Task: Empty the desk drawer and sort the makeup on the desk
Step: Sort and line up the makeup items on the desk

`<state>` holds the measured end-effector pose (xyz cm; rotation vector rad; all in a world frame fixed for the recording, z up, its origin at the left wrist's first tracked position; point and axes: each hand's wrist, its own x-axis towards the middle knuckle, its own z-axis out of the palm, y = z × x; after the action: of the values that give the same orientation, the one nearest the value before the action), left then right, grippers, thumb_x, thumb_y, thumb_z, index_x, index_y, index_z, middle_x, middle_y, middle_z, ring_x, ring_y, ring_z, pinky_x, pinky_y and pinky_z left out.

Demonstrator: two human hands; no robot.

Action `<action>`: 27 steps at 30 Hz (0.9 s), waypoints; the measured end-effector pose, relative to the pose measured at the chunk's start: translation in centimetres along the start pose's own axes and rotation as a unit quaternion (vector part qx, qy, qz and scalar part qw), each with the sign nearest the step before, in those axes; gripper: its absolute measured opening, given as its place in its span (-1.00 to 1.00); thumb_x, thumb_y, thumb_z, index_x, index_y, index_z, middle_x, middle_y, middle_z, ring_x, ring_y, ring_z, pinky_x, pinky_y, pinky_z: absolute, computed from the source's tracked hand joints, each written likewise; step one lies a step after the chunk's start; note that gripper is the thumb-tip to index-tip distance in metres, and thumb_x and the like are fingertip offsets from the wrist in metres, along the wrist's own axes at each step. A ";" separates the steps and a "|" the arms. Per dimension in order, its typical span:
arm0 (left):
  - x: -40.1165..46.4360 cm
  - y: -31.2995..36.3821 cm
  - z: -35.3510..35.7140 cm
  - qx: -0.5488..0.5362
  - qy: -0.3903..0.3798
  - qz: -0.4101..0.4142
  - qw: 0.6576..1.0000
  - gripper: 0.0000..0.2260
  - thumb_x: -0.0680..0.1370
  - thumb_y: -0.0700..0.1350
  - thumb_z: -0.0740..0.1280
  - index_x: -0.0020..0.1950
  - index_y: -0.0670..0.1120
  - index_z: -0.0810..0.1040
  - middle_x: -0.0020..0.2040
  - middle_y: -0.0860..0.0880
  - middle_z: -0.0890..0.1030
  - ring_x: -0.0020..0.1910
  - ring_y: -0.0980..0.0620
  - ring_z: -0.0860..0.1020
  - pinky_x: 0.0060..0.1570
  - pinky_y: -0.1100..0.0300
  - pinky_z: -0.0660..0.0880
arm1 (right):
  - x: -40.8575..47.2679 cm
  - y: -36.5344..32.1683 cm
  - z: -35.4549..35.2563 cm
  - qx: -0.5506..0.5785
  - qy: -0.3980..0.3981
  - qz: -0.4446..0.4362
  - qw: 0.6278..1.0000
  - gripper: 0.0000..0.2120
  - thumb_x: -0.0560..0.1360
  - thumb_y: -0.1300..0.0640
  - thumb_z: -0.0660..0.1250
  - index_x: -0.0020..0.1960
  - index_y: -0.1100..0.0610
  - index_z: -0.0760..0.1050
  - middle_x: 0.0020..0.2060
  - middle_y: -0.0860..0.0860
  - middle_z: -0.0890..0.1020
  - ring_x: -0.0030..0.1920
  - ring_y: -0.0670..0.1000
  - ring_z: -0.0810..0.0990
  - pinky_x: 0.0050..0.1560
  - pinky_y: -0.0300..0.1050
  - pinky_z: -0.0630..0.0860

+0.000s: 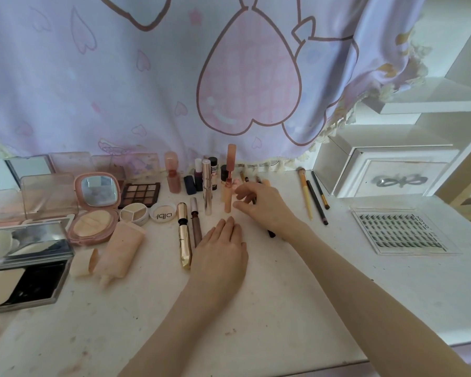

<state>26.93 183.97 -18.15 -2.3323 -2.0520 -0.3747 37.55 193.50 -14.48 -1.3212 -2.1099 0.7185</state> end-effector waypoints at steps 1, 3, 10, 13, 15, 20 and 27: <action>-0.1 0.1 -0.1 -0.003 0.018 -0.006 1.000 -0.60 0.49 -0.06 0.07 0.09 -0.19 0.62 0.11 -0.14 0.63 0.09 -0.05 0.61 0.07 0.10 0.52 | -0.2 0.4 -0.4 0.000 0.028 0.009 1.000 -0.80 0.48 0.15 0.36 0.10 0.14 0.55 -0.09 -0.03 0.58 -0.11 -0.13 0.49 0.06 -0.37 0.35; -0.2 0.4 -0.3 -0.006 0.012 -0.009 1.000 -0.62 0.59 -0.07 0.07 0.33 -0.19 0.44 0.35 -0.15 0.44 0.34 -0.05 0.42 0.32 0.12 0.30 | -0.8 1.4 -1.5 0.001 0.095 0.035 0.995 -0.83 0.50 0.17 0.33 0.07 0.16 0.56 -0.09 0.00 0.57 -0.10 -0.08 0.49 0.00 -0.30 0.39; -0.2 0.6 -0.3 0.004 0.027 0.007 1.000 -0.59 0.65 -0.05 -0.08 0.51 -0.07 0.09 0.53 -0.03 0.08 0.50 0.05 0.04 0.44 0.21 -0.05 | -2.8 4.3 -3.1 -0.056 0.117 0.054 0.990 -0.88 0.51 0.18 0.31 -0.01 0.14 0.60 -0.18 -0.01 0.48 -0.25 -0.12 0.42 -0.22 -0.44 0.31; -0.1 0.7 -0.3 -0.007 0.026 0.009 1.000 -0.60 0.65 -0.06 -0.06 0.50 -0.07 0.12 0.53 -0.02 0.11 0.50 0.06 0.07 0.43 0.22 -0.02 | -2.3 3.8 -2.6 -0.077 0.091 0.036 0.992 -0.86 0.51 0.13 0.32 0.01 0.11 0.62 -0.15 -0.01 0.45 -0.10 -0.03 0.44 -0.05 -0.28 0.33; -0.1 0.6 -0.1 -0.005 0.028 0.005 1.000 -0.61 0.65 -0.07 -0.02 0.48 -0.08 0.19 0.51 -0.04 0.17 0.48 0.04 0.14 0.42 0.20 0.05 | -1.8 3.3 -2.2 -0.119 0.062 0.032 0.990 -0.84 0.51 0.09 0.32 0.03 0.11 0.61 -0.11 0.00 0.44 0.00 0.03 0.45 0.04 -0.19 0.36; 0.1 0.1 0.7 -0.011 0.070 0.016 0.997 -0.72 0.32 -0.17 0.51 0.01 -0.16 0.64 0.04 -0.12 0.65 0.01 -0.04 0.64 -0.03 0.10 0.56 | -0.9 2.5 -1.7 -0.191 0.049 0.058 0.979 -0.79 0.52 0.09 0.27 0.08 0.16 0.56 -0.01 0.09 0.48 0.07 0.10 0.46 0.06 -0.10 0.41; 0.0 0.5 0.0 -0.021 0.031 0.017 0.999 -0.61 0.64 -0.07 0.01 0.47 -0.09 0.22 0.49 -0.04 0.21 0.46 0.04 0.20 0.40 0.20 0.12 | 0.3 1.6 -1.7 -0.279 0.004 0.116 0.953 -0.75 0.51 0.16 0.23 0.15 0.23 0.43 -0.11 0.08 0.47 -0.06 0.13 0.50 -0.15 -0.09 0.41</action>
<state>27.38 183.89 -18.09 -2.3442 -1.9928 -0.4886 39.65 194.63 -14.32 -1.8851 -2.2641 0.1921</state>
